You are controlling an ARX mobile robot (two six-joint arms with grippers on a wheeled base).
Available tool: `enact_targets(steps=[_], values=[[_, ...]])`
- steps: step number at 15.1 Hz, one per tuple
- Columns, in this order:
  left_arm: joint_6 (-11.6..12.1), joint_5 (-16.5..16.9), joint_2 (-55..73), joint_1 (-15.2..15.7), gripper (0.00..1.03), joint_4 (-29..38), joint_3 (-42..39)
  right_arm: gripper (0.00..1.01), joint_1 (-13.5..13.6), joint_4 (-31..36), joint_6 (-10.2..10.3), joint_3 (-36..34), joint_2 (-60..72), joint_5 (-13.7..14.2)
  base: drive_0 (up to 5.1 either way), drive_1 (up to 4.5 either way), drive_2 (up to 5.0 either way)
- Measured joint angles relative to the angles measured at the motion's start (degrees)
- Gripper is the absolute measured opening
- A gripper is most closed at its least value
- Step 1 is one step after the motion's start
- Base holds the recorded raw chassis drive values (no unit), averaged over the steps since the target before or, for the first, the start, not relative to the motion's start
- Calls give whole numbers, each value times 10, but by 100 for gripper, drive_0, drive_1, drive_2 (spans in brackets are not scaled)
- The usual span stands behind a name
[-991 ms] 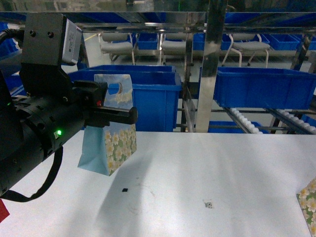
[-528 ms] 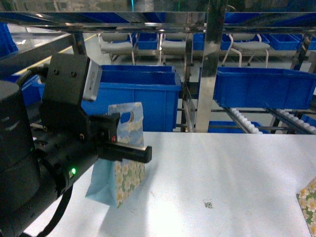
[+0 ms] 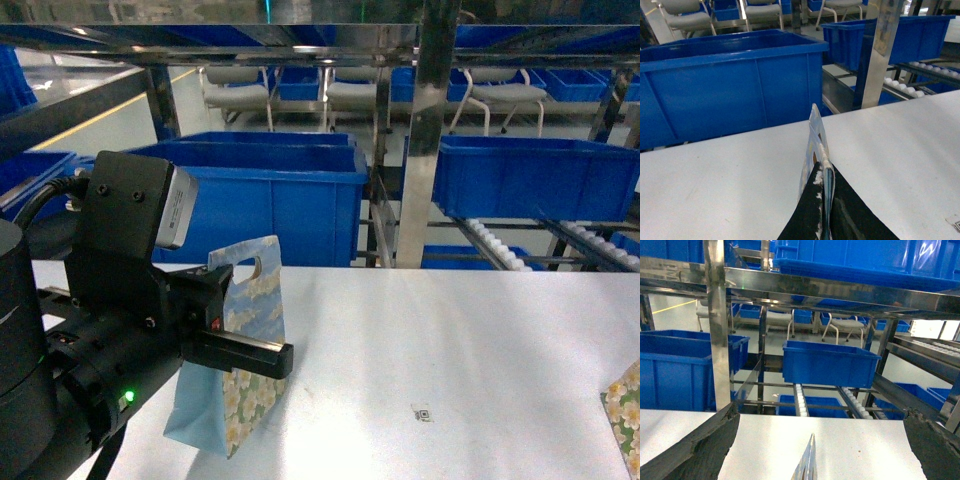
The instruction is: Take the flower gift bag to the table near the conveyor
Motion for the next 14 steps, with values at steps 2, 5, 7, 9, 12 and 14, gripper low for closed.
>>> enact_targets(steps=[2,5,7,9,12,14], values=[[2,7,-16,-2,12,-5,-18,98,0,0,0,0,0,0,0,0,0],[16,15,-44,-11,52,-7,-62,98,0,0,0,0,0,0,0,0,0],[16,18,-64,-12,80,-7,-84,98,0,0,0,0,0,0,0,0,0],[16,21,-78,-11,98,-7,-93,98,0,0,0,0,0,0,0,0,0],[16,30,-101,0,98,-7,-103,98,0,0,0,0,0,0,0,0,0],[17,35,-120,14,98,-7,-111,98,0,0,0,0,0,0,0,0,0]])
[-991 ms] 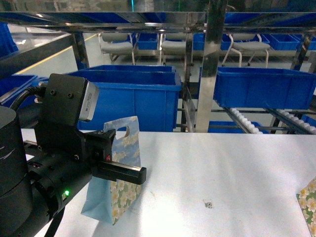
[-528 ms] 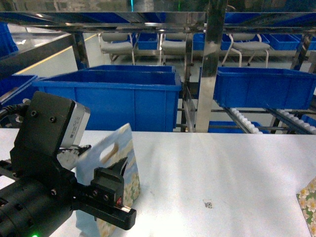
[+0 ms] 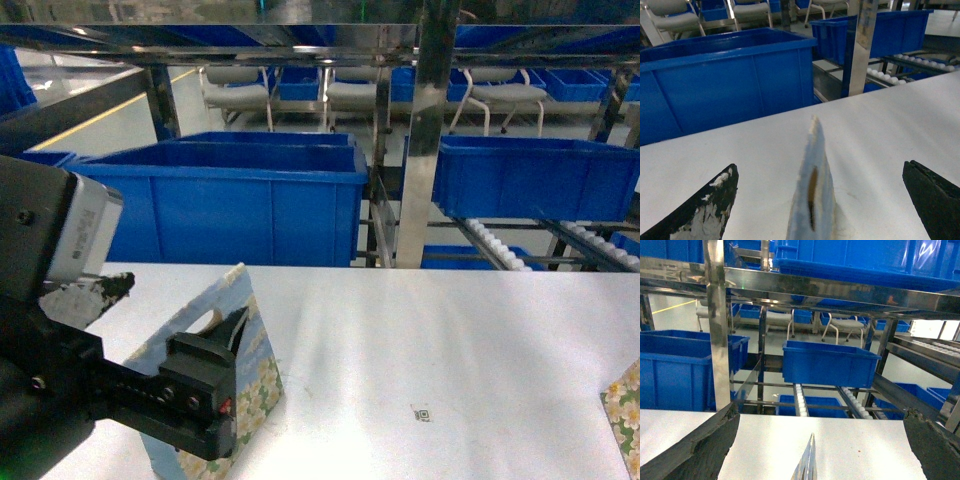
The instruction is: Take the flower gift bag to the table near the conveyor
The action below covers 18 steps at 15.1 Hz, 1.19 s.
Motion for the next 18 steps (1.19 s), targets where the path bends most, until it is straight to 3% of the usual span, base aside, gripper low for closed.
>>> enact_targets(steps=[5,9,13,15,16,17,18], values=[[8,34,-97,71,98,-19,-20,98,0,0,0,0,0,0,0,0,0],[17,47,-155,99,98,-43,-30,98,0,0,0,0,0,0,0,0,0],[21,71,-310,200,98,-148,-51,98,0,0,0,0,0,0,0,0,0],[13,73,-317,203,98,-148,-52,98,0,0,0,0,0,0,0,0,0],[13,75,-315,202,98,-147,-52,91,-22,-75,11,9,-25,-42,0,0,0],[3,60,-340,232,73,-158,-87,64,-45,-121,32,-3,-76,-84,0,0,0],[-2,62,-444,232,35,-221,-113,25,-45,-190,36,-4,-147,-90,0,0,0]])
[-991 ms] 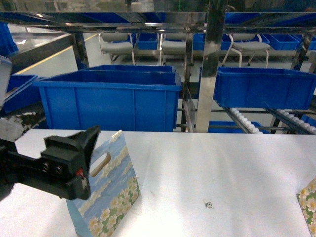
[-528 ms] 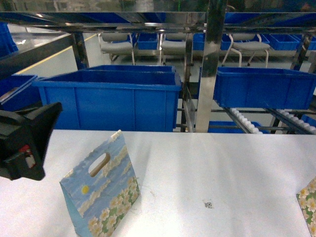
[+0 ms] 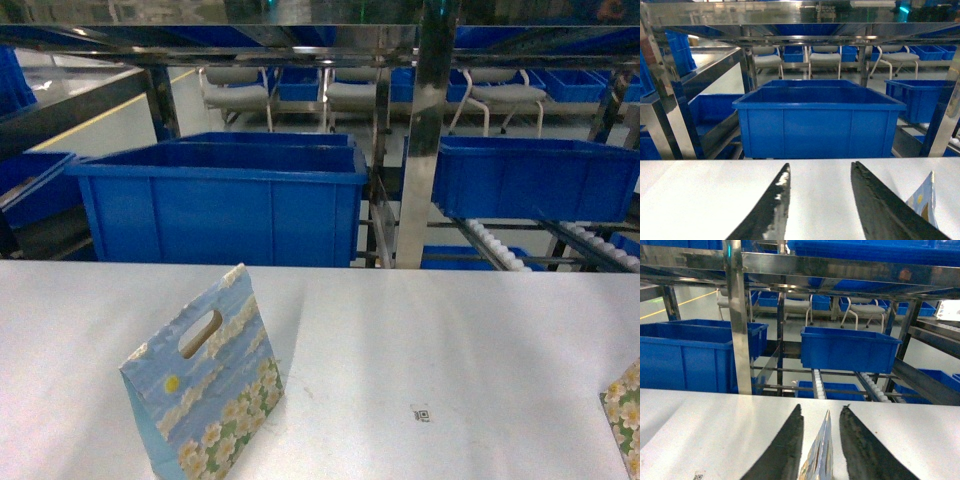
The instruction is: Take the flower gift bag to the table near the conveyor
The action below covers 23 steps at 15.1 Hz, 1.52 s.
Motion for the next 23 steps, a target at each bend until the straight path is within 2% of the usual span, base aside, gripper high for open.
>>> enact_targets(steps=[1,2,3,10,16,17,18,23], values=[[0,0,-38,0,20,-31,-11,10,0,-25,0,0,-23,0,0,0,0],[0,1,-74,0,6,-60,-17,2,0,-47,1,0,-43,0,0,0,0],[-2,0,-106,0,2,-86,-21,2,0,-63,1,0,-63,0,0,0,0],[-2,0,-174,0,2,-143,-25,2,0,-97,1,0,-97,0,0,0,0],[-2,0,-329,0,2,-289,-25,2,0,-170,1,0,-169,0,0,0,0],[-2,1,-348,0,2,-308,-25,2,0,-255,2,0,-223,0,0,0,0],[-2,1,-365,0,2,-323,-25,2,0,-262,1,0,-263,0,0,0,0],[-2,1,-437,0,2,-395,-25,2,0,-268,2,0,-262,0,0,0,0]])
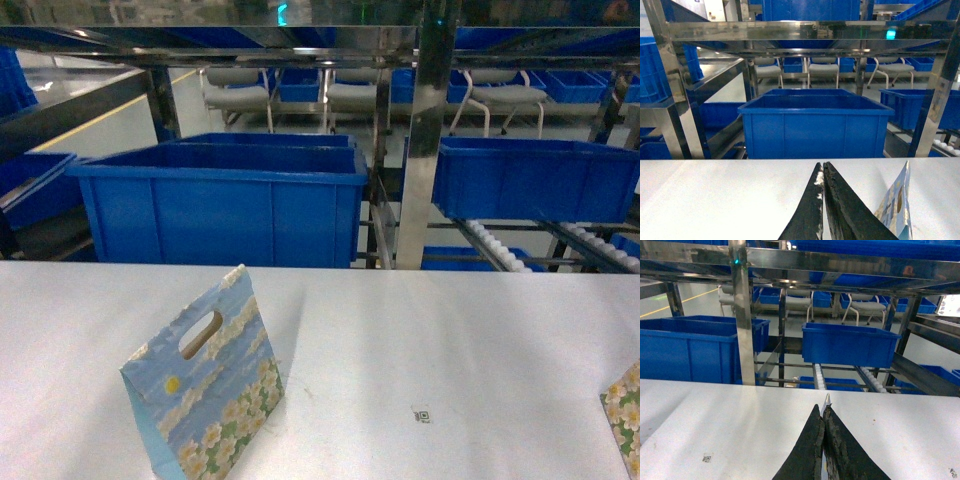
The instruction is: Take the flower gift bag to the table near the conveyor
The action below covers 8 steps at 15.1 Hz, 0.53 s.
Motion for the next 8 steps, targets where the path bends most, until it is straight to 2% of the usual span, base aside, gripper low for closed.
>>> enact_targets(steps=[2,3,4,8], values=[[0,0,-19,0,2,-19,0,2,0,0,0,0,0,0,0,0,0],[0,0,-42,0,2,-52,0,2,0,0,0,0,0,0,0,0,0],[0,0,-106,0,2,-129,0,2,0,0,0,0,0,0,0,0,0],[0,0,-115,0,2,-122,0,2,0,-1,0,0,0,0,0,0,0]])
